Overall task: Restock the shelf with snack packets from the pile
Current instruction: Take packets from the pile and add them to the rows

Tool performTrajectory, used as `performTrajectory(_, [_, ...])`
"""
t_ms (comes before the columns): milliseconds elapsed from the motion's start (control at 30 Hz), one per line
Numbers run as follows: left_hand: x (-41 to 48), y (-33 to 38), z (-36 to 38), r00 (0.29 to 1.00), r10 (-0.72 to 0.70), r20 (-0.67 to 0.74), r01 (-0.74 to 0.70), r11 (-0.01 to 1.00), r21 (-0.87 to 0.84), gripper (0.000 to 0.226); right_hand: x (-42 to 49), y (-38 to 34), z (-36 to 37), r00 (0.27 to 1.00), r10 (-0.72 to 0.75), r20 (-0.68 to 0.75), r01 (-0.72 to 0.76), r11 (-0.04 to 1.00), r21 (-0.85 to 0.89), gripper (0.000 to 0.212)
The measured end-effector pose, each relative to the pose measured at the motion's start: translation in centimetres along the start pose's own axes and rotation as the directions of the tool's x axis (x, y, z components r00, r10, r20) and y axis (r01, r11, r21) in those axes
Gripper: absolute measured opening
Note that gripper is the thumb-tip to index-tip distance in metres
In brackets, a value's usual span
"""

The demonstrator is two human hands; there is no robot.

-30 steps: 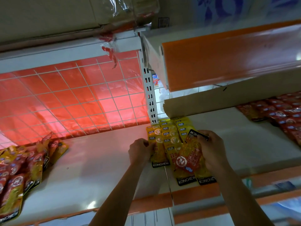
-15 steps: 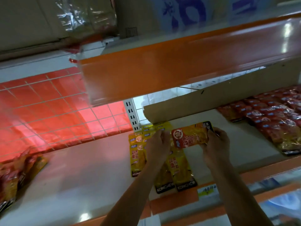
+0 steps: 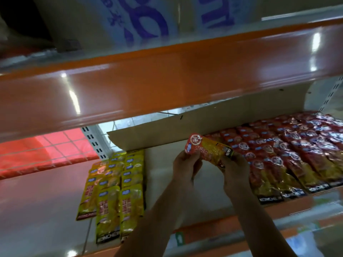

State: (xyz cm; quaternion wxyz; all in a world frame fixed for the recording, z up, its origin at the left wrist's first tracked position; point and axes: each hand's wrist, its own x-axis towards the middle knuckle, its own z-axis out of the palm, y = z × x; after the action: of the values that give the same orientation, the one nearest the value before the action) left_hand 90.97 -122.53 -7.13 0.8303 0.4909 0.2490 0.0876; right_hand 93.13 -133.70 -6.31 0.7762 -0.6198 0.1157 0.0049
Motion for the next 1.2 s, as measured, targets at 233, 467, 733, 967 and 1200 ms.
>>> performTrajectory(233, [2.8, -1.6, 3.2, 0.982, 0.019, -0.187, -0.002, 0.996, 0.094, 0.009, 4.0, -0.1, -4.4, 0.955, -0.293, 0.03, 0.267, 0.818, -0.509, 0.026])
performTrajectory(467, [5.4, -2.3, 5.4, 0.971, 0.129, -0.202, -0.008, 0.859, 0.512, 0.003, 6.8, -1.5, -6.3, 0.884, -0.384, 0.266, 0.444, 0.515, -0.734, 0.04])
performTrajectory(733, [7.9, -2.6, 7.0, 0.964, 0.214, -0.16, -0.051, 0.735, 0.676, 0.027, 8.3, -0.6, -6.9, 0.869, -0.292, 0.4, 0.481, 0.306, -0.822, 0.037])
performTrajectory(967, [8.9, -2.1, 7.8, 0.956, 0.252, -0.151, 0.007, 0.495, 0.869, 0.023, 8.8, -0.4, -6.9, 0.868, -0.257, 0.424, 0.485, 0.256, -0.836, 0.035])
performTrajectory(1200, [8.9, -1.9, 7.7, 0.954, 0.27, -0.134, 0.003, 0.437, 0.899, 0.025, 8.7, -0.7, -6.8, 0.864, -0.263, 0.43, 0.493, 0.262, -0.83, 0.035])
